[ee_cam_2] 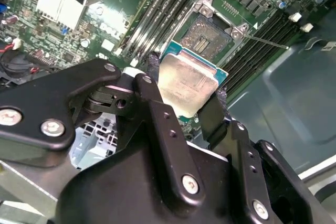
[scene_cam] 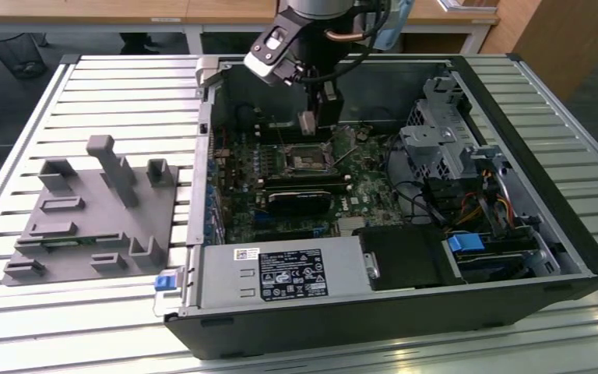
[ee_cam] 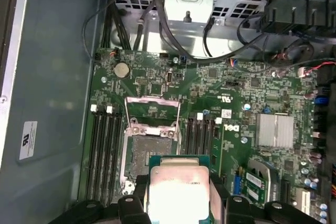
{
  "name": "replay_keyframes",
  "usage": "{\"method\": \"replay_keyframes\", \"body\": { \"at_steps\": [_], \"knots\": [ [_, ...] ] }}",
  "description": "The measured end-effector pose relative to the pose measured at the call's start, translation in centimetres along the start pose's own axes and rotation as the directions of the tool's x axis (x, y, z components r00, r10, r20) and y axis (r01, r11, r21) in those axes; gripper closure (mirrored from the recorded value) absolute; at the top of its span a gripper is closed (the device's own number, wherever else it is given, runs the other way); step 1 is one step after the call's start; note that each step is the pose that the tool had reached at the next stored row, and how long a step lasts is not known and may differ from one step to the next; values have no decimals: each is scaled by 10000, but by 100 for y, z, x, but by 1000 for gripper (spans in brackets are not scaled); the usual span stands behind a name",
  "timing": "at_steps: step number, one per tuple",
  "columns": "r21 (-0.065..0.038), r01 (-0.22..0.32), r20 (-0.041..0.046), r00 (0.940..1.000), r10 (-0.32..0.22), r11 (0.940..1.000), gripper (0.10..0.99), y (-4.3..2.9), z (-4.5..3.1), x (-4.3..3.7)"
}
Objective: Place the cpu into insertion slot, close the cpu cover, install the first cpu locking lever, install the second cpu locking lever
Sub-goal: 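Place the cpu into insertion slot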
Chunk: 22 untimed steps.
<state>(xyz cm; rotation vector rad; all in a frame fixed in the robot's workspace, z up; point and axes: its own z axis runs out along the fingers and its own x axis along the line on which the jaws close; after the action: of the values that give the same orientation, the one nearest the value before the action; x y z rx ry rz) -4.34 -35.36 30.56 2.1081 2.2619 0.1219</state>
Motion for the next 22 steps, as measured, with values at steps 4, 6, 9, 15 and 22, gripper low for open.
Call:
{"method": "replay_keyframes", "body": {
  "at_steps": [4,6,9,15,22],
  "knots": [
    [-1,-95,9,10000,95,10000,545,-2,75,63],
    [-5,-183,18,9998,183,9998,545,-5,112,78],
    [-9,-423,45,9991,423,9991,545,-10,167,94],
    [-12,-528,53,9986,528,9986,545,-18,277,119],
    [-10,-528,56,9986,528,9986,545,-28,388,118]
  ]
}}
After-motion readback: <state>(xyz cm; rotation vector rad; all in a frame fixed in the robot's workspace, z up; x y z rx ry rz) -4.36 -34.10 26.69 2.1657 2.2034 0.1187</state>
